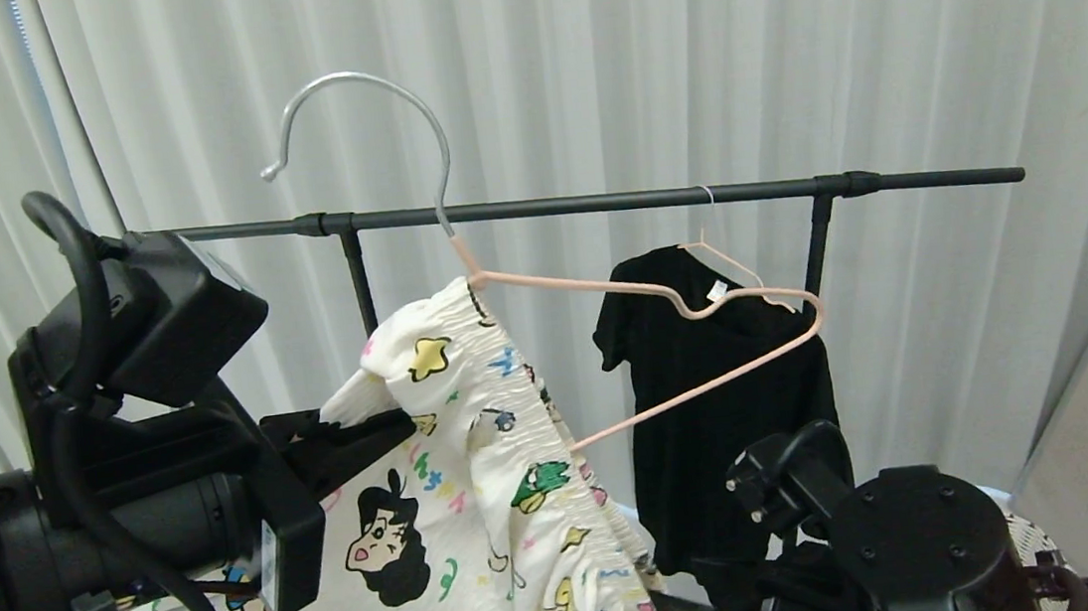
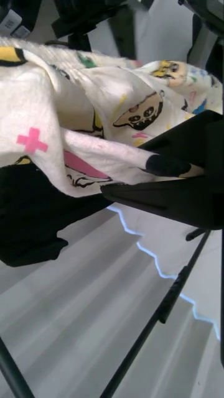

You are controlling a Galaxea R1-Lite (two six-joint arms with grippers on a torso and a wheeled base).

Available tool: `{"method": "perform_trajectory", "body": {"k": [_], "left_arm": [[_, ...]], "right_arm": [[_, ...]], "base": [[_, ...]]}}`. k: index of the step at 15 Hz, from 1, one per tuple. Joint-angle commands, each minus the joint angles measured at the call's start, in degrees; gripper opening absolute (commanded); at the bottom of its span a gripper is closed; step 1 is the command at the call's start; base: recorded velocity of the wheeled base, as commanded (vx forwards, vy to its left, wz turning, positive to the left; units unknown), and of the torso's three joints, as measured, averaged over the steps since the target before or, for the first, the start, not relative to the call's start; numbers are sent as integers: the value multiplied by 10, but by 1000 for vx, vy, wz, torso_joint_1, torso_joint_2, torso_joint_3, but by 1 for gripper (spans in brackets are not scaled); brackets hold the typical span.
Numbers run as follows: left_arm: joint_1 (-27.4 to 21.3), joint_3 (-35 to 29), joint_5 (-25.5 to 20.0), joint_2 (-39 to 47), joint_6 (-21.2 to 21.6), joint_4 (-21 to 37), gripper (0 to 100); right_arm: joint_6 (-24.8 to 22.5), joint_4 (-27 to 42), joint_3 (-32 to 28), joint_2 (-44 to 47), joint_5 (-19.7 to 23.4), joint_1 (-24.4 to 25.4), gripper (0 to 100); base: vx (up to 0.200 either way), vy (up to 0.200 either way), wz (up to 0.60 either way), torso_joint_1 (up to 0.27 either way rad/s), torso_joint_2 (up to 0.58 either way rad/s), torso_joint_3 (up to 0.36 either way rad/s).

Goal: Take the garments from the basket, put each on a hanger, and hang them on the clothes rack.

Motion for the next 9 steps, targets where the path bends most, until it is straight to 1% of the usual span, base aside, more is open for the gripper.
{"method": "perform_trajectory", "body": {"k": [1, 3, 6, 9], "left_arm": [[8, 13, 0, -1, 2, -1, 0], [18, 36, 0, -9, 2, -1, 0], [23, 85, 0, -22, 2, -1, 0], [23, 121, -1, -25, 4, -1, 0]], "right_arm": [[-10, 1, 9, -2, -15, -29, 0], [-47, 0, 12, -7, -25, -88, 0], [-98, 0, 11, -22, -22, -175, 0], [-130, 0, 11, -41, -10, -225, 0]], "base": [[0, 0, 0, 0, 0, 0], [0, 0, 0, 0, 0, 0], [0, 0, 0, 0, 0, 0], [0, 0, 0, 0, 0, 0]]}}
